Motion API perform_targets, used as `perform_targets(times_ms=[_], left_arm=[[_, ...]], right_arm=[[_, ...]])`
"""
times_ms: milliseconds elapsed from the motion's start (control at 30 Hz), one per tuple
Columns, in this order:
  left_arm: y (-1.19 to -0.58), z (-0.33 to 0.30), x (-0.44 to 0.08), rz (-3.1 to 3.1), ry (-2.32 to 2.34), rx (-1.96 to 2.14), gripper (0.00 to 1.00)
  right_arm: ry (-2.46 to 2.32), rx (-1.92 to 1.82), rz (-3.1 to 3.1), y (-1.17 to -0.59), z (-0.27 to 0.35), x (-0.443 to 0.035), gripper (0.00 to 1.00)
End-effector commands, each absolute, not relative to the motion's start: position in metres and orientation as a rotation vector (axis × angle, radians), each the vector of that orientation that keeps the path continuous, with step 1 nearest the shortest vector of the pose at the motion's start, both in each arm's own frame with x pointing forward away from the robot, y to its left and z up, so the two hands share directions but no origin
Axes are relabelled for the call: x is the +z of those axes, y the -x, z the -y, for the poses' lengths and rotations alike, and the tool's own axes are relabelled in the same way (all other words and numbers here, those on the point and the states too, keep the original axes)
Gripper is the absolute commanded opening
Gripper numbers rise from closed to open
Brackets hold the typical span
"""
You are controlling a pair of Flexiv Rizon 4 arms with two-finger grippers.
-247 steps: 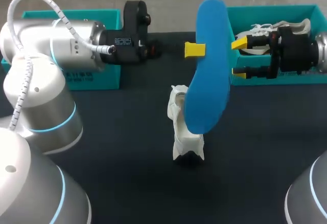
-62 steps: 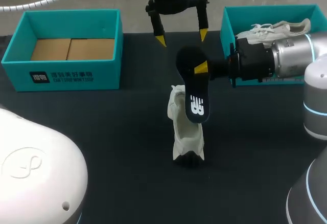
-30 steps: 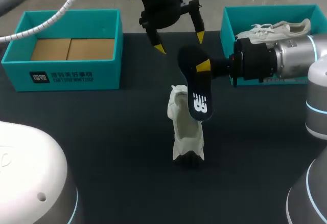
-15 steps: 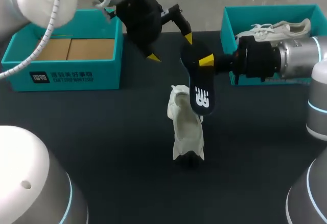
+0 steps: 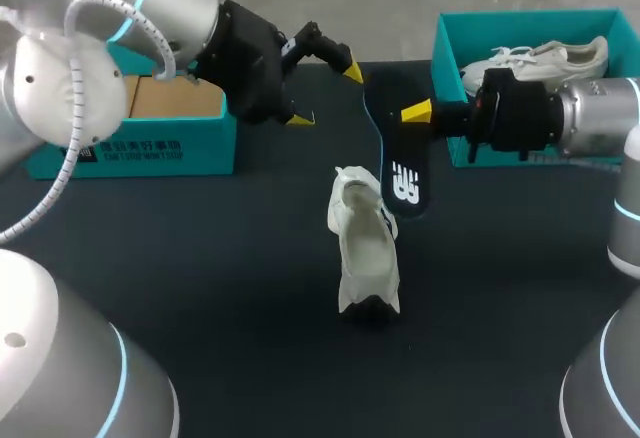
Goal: Take the shoe out of the shoebox, open the shoe tongue, remove and reinsert the insole, then place the shoe into the shoebox
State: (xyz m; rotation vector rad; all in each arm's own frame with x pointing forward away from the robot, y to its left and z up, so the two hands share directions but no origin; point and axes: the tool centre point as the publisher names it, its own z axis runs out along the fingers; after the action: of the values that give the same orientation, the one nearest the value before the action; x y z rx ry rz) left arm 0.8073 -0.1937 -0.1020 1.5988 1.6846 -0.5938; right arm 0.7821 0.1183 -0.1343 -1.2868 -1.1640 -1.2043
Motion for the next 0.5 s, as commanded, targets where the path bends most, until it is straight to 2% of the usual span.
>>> perform_targets(times_ms=[33, 500], left_arm=[[-0.8062, 0.1915, -0.1083, -1.41, -1.402, -0.808, 1.0], [-0.8074, 0.1933, -0.1053, -1.249, -1.375, -0.846, 1.0]], right_arm=[[1.286, -1.213, 1.16, -0.779, -0.1132, -0.1304, 0.0], [1.257, -1.23, 1.127, -0.7793, -0.1102, -0.1261, 0.0]])
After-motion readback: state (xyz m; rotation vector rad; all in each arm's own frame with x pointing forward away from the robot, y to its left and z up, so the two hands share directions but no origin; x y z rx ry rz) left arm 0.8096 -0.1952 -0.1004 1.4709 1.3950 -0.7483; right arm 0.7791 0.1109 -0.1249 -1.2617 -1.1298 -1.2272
